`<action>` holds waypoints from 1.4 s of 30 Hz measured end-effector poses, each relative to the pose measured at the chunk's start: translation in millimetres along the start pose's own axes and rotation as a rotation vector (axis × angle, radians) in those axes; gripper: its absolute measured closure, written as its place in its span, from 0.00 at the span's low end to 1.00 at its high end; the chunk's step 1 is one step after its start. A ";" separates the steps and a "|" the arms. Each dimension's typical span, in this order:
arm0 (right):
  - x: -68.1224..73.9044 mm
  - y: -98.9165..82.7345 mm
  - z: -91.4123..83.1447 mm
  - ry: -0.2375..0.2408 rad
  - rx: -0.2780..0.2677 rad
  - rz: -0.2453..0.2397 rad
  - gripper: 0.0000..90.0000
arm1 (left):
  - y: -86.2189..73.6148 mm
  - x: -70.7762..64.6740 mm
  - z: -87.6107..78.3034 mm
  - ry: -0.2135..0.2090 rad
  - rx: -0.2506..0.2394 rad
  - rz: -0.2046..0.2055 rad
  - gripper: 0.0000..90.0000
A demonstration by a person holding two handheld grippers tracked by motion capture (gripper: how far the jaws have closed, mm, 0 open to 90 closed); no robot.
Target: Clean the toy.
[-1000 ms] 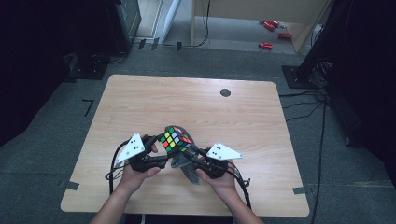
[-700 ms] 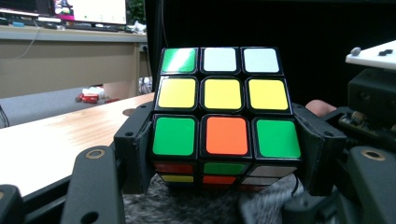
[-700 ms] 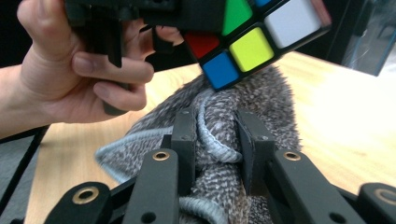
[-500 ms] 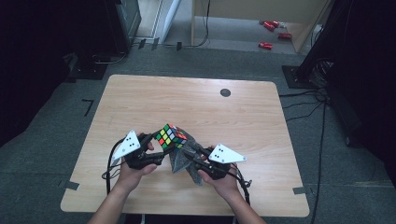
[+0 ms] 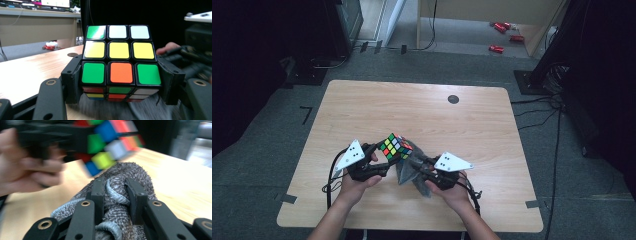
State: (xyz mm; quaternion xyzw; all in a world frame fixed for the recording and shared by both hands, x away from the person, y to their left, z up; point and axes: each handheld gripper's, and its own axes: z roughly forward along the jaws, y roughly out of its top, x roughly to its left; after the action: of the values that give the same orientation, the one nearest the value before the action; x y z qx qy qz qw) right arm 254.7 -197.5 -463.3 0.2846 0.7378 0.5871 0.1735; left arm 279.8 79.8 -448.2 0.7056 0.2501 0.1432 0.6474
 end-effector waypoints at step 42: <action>-99.7 -56.3 -22.6 -0.491 0.321 0.167 0.76 | -49.1 19.7 47.8 0.318 0.453 0.052 0.39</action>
State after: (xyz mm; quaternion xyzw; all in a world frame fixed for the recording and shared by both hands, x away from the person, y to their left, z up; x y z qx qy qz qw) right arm 306.7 -285.4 -519.7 0.5014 0.7310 0.3889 0.2509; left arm 313.1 52.0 -504.7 0.8071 0.3562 0.2093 0.4218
